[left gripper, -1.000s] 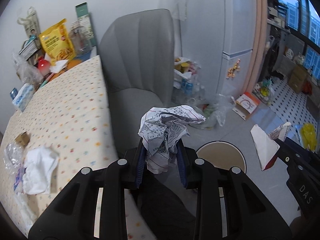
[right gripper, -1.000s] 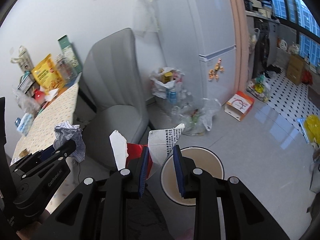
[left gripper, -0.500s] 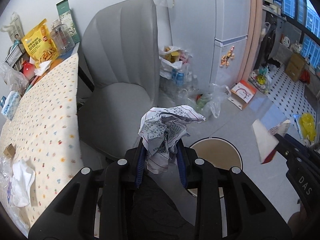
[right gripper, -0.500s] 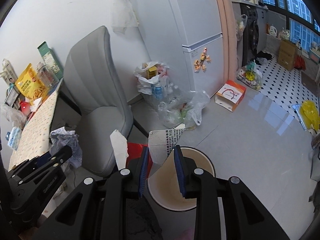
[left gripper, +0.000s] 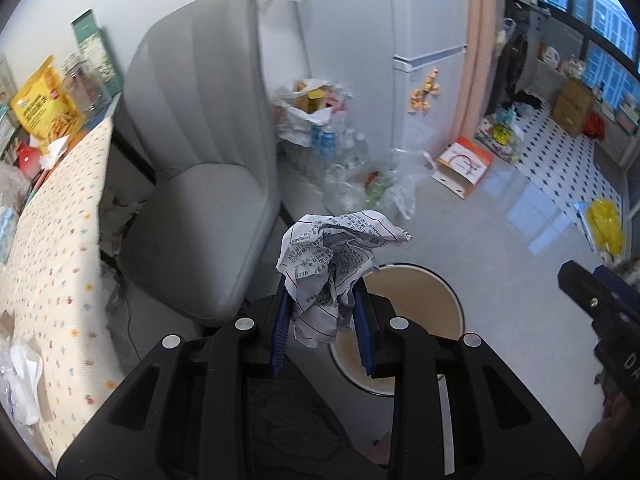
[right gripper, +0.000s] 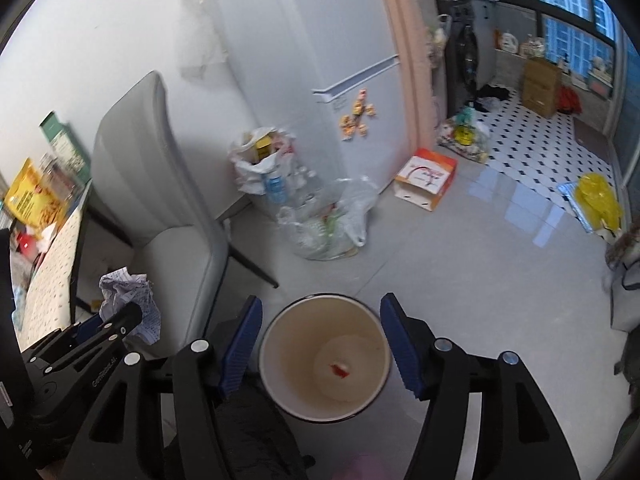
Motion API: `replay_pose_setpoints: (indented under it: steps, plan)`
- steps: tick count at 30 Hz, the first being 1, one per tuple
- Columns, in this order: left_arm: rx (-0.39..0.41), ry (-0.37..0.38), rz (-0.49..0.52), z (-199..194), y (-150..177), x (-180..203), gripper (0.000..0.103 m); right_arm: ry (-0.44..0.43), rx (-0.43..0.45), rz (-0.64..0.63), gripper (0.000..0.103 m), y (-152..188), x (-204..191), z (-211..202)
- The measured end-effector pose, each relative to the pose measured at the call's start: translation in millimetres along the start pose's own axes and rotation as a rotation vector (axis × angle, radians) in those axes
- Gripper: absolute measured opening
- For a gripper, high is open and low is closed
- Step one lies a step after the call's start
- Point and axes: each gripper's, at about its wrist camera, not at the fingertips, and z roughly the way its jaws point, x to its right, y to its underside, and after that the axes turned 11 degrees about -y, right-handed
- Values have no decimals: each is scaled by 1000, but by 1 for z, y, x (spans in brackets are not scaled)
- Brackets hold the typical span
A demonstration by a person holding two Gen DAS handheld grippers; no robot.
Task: Collect trash
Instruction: 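Open the right gripper over the bin while the left gripper releases the newspaper, then move both tools back over the table toward the white tissues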
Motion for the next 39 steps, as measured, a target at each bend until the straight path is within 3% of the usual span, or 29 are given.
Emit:
replay_pose_setpoints:
  steps: [3,6,8,11,13,17,25,39]
  plan:
    - [-2,24,25,-2,-1,15,30,21,12,30,61,0,18,-8]
    - [8,69,62,-9,-3,29,38,32,25,50,61,1,29,-17]
    - [23,79,65,-15,-3,33,65,35,35,57,61,0,33,-21]
    - [58,74,50,-25,-6,27,83,36,46,59,61,0,35,-26]
    - [72,57,19,-31,-7,17,89,28,44,54,61,0,34,-26]
    - [79,19,-49,-36,-6,-12,93,2,48,31,63,0,20,-29]
    - [110,-49,-152,-55,16,-75,94,-54,55,-50,79,12,-28,-34]
    - [149,-143,-343,-88,75,-188,97,-158,49,-228,85,44,-131,-52]
